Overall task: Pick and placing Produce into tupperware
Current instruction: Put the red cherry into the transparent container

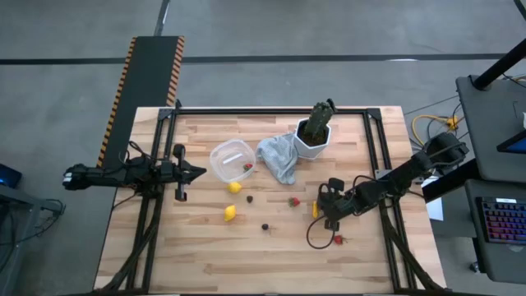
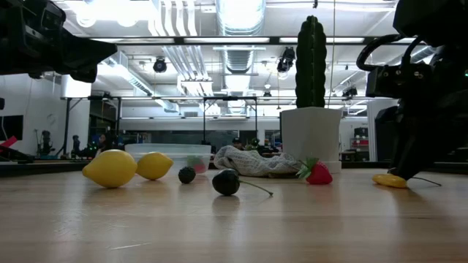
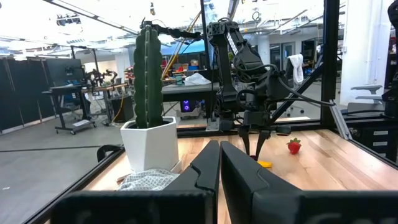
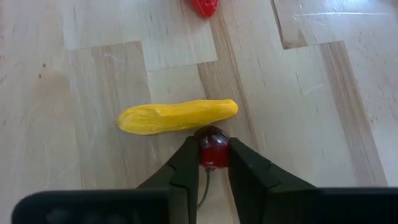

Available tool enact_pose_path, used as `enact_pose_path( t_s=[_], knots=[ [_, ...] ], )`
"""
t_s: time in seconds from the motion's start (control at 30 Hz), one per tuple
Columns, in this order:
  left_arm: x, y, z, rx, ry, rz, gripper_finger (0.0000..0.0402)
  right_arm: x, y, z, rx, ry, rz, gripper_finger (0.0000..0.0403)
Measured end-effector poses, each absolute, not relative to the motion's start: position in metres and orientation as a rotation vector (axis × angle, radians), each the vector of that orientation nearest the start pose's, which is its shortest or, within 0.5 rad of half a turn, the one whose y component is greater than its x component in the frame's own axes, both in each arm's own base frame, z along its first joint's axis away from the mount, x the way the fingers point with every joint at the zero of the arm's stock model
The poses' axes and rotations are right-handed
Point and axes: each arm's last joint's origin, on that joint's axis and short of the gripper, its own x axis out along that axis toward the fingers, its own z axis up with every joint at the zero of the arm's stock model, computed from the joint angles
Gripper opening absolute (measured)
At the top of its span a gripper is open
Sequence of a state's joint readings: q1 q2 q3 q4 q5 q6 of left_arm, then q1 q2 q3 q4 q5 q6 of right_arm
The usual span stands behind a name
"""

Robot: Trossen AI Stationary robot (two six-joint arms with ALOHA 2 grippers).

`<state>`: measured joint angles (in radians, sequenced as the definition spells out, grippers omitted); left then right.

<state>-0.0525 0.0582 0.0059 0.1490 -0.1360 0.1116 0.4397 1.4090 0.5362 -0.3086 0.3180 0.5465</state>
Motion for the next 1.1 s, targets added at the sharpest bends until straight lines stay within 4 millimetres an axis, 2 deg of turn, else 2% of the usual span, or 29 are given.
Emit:
enact_pose_path(
  t_s=[0.27,0.57,0.8,1.1],
  knots=[
    [0.100,-0.001,0.175,0.102,-0.092,0.089,0.0000,0.202,0.085,0.129,0.057,1.069,-0.188,0.0057],
    [0.100,-0.001,0.175,0.103,-0.092,0.089,0.0000,0.216,0.088,0.151,-0.013,0.981,-0.198,0.0056],
    [0.100,-0.001,0.175,0.103,-0.092,0.088,0.0000,0.237,0.086,0.176,-0.062,0.870,-0.216,0.0056],
    [0.101,-0.001,0.175,0.103,-0.088,0.088,0.0000,0.269,0.079,0.202,-0.109,0.645,-0.195,0.0056]
  ],
)
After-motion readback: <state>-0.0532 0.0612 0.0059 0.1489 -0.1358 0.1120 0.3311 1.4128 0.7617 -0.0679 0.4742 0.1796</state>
